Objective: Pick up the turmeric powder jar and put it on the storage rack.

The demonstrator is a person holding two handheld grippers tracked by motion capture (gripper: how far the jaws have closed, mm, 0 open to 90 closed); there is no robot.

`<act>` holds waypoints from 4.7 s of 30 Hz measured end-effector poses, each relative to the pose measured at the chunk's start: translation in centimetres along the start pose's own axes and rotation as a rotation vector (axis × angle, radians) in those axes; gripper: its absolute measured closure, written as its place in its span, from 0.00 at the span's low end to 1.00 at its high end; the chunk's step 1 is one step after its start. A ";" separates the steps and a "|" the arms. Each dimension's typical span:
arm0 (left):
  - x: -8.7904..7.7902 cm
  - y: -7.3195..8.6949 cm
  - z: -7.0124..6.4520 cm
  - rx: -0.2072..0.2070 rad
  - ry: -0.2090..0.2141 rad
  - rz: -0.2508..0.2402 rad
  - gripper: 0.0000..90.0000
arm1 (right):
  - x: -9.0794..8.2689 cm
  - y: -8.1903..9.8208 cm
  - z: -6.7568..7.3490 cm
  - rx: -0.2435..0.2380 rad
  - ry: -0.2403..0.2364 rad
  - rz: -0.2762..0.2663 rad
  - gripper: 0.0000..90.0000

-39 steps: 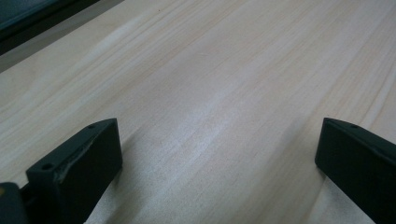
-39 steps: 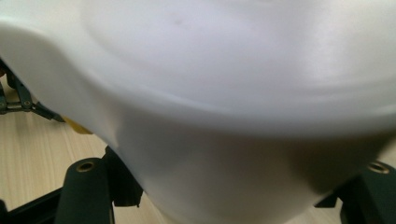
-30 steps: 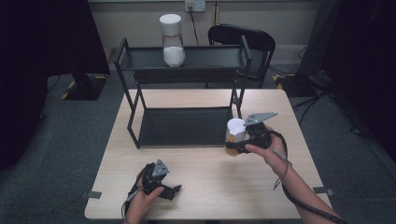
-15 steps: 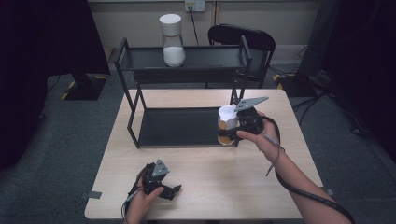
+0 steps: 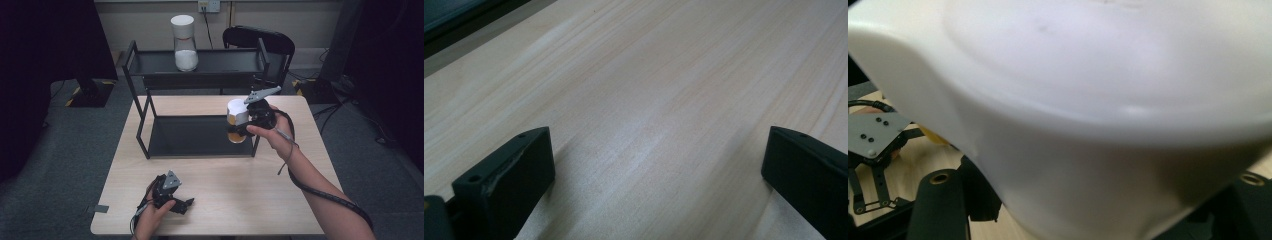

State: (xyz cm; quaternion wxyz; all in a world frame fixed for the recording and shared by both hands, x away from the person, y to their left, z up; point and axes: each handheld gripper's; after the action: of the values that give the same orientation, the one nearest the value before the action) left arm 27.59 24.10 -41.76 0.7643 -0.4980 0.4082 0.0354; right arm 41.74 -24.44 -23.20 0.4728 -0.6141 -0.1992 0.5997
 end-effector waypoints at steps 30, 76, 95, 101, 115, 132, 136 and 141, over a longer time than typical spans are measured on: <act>0.0 0.0 0.0 0.000 0.001 0.000 0.00 | -2.1 -7.1 0.0 -0.008 0.068 -0.014 0.34; 0.0 0.0 0.0 0.001 0.001 0.000 0.00 | -3.5 -18.2 0.7 -0.007 0.132 -0.040 0.34; 0.0 0.0 0.0 0.001 0.001 0.001 0.00 | -1.2 -20.2 -2.0 0.047 0.195 -0.054 0.34; 0.0 0.0 0.0 0.001 0.000 0.001 0.00 | -0.7 -20.0 -2.5 0.049 0.191 -0.044 0.34; 0.0 0.0 0.0 0.001 0.000 0.001 0.00 | -0.4 -19.2 -2.8 0.049 0.187 -0.062 0.34; 0.0 0.0 0.0 0.001 0.001 0.001 0.00 | 0.1 -19.1 -1.8 0.063 0.235 -0.062 0.08; 0.0 0.0 0.0 0.001 0.000 0.001 0.00 | -0.1 -19.0 -1.3 0.063 0.252 -0.068 0.04; 0.0 0.0 0.0 0.001 0.000 0.001 0.00 | -0.6 -18.4 -0.7 0.046 0.266 -0.069 0.01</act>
State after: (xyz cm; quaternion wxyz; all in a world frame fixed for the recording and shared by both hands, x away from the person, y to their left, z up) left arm 27.60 24.10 -41.74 0.7644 -0.4975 0.4086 0.0355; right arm 48.19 -16.46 -7.90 0.5294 -0.6701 -0.1417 0.5007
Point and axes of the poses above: each handheld gripper's, and its own axes: x roughly forward along the jaws, y roughly out of its underside, z roughly to its left, and after that the axes turned 14 degrees about -y, right-handed
